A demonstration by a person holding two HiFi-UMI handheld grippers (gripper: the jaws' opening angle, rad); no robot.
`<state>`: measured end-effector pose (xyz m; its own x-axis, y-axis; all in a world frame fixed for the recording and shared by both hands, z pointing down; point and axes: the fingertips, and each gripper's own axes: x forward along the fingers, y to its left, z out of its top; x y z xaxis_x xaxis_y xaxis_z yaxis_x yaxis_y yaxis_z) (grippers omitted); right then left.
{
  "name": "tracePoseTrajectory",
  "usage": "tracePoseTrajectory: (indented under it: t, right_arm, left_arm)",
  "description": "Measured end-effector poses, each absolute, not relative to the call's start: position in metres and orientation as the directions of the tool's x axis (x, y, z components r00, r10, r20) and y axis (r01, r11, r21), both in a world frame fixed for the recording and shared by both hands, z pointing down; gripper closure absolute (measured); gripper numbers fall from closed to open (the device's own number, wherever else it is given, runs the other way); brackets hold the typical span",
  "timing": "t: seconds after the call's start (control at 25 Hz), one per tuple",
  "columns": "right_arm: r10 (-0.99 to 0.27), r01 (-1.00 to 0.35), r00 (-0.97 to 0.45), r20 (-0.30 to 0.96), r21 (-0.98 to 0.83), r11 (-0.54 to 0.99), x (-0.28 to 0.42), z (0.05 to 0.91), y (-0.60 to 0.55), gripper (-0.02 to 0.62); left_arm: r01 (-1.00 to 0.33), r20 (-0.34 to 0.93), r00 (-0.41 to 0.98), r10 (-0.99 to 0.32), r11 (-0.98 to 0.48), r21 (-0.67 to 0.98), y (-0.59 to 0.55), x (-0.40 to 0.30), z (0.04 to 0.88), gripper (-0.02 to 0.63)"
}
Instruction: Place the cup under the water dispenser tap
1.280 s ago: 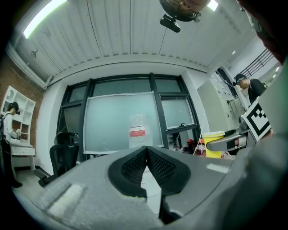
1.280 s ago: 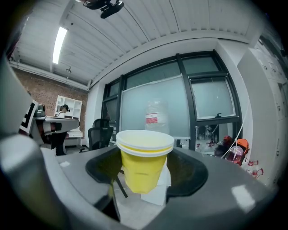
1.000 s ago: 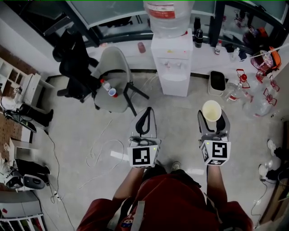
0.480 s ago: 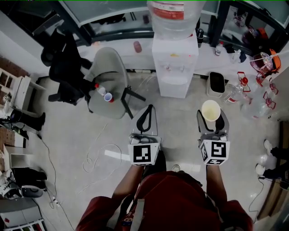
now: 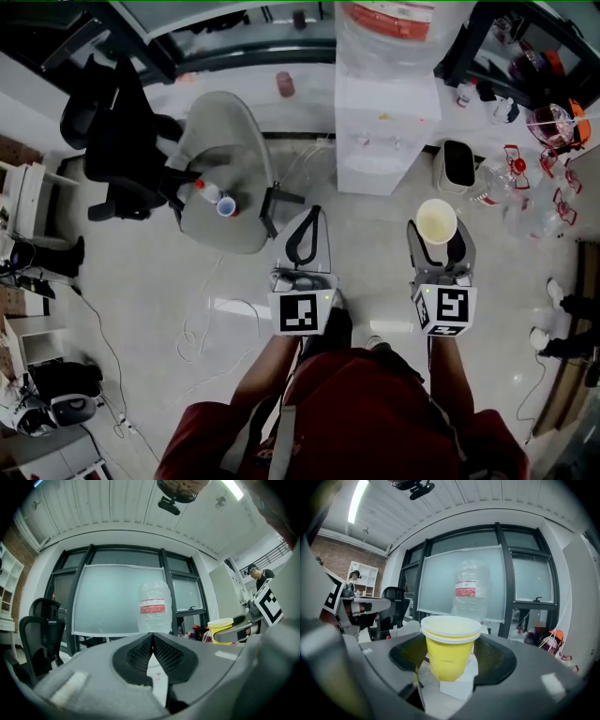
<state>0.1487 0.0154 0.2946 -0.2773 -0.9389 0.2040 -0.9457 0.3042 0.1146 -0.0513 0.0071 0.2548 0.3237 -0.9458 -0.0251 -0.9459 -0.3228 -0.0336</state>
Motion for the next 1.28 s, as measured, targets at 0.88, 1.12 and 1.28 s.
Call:
tracePoseTrajectory:
  t: [0.88, 1.12, 1.28]
  right_arm:
    - [-0.883, -0.939, -0.294, 0.366, 0.060, 0.338, 0.091, 0.464, -0.097, 0.299]
    - [-0.854, -0.927, -0.322, 0.409, 0.045, 0.371, 0.088, 0.523, -0.131, 0.299]
    - [-0.827, -0.919, -0.339, 0.448, 0.029, 0.392, 0.082, 0.563, -0.156, 0.299]
  left_arm:
    - [-0.942, 0.074, 0.335, -0.939, -0.335, 0.012, -0.099, -0.092, 0.404, 0.600]
    - [-0.949, 0.114, 0.313, -0.943, -0.314, 0.016, -0.116, -0.088, 0.455, 0.600]
    - [-0.953, 0.163, 0.301, -0.940, -0.303, 0.012, -0.137, -0.086, 0.491, 0.600]
